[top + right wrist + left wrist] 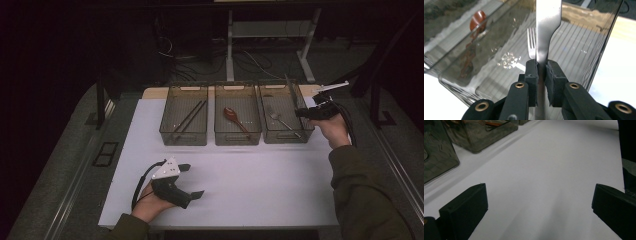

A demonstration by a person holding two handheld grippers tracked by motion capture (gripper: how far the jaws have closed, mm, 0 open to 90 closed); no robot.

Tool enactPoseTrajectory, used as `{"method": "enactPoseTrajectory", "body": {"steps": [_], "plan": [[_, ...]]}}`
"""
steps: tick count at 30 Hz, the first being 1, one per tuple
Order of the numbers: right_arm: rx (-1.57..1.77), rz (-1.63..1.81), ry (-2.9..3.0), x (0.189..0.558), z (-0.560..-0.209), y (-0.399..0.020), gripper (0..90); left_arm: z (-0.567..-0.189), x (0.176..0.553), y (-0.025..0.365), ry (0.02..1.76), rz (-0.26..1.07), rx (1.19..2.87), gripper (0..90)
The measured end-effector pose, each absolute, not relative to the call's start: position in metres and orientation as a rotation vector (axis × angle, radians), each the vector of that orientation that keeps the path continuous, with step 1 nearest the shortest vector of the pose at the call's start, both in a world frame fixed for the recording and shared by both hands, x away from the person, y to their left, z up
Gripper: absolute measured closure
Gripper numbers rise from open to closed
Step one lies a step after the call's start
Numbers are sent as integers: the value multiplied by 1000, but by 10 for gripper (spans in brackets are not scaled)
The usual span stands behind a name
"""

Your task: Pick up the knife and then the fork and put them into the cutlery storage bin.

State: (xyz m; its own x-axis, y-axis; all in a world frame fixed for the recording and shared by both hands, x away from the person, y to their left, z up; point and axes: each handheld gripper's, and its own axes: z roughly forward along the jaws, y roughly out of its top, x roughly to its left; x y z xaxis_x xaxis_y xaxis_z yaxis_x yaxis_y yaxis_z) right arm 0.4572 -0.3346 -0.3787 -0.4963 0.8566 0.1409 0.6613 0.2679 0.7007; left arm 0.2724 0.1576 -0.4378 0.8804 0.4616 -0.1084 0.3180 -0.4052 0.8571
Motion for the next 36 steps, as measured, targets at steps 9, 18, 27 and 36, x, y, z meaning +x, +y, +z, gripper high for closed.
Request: {"method": "enactPoseTrajectory", "body": {"steps": [9, 18, 27, 36], "plan": [[1445, 986, 2325, 464, -388, -332, 790, -438, 273, 157, 564, 177, 2028, 0], [1430, 856, 2377, 474, -390, -317, 785, -438, 272, 157, 562, 177, 2029, 0], [1447, 958, 2324, 472, -384, -315, 638, -438, 272, 157, 558, 178, 2030, 0], [1422, 1115, 2277, 461, -377, -319, 451, -438, 272, 156, 564, 178, 2026, 0]]}}
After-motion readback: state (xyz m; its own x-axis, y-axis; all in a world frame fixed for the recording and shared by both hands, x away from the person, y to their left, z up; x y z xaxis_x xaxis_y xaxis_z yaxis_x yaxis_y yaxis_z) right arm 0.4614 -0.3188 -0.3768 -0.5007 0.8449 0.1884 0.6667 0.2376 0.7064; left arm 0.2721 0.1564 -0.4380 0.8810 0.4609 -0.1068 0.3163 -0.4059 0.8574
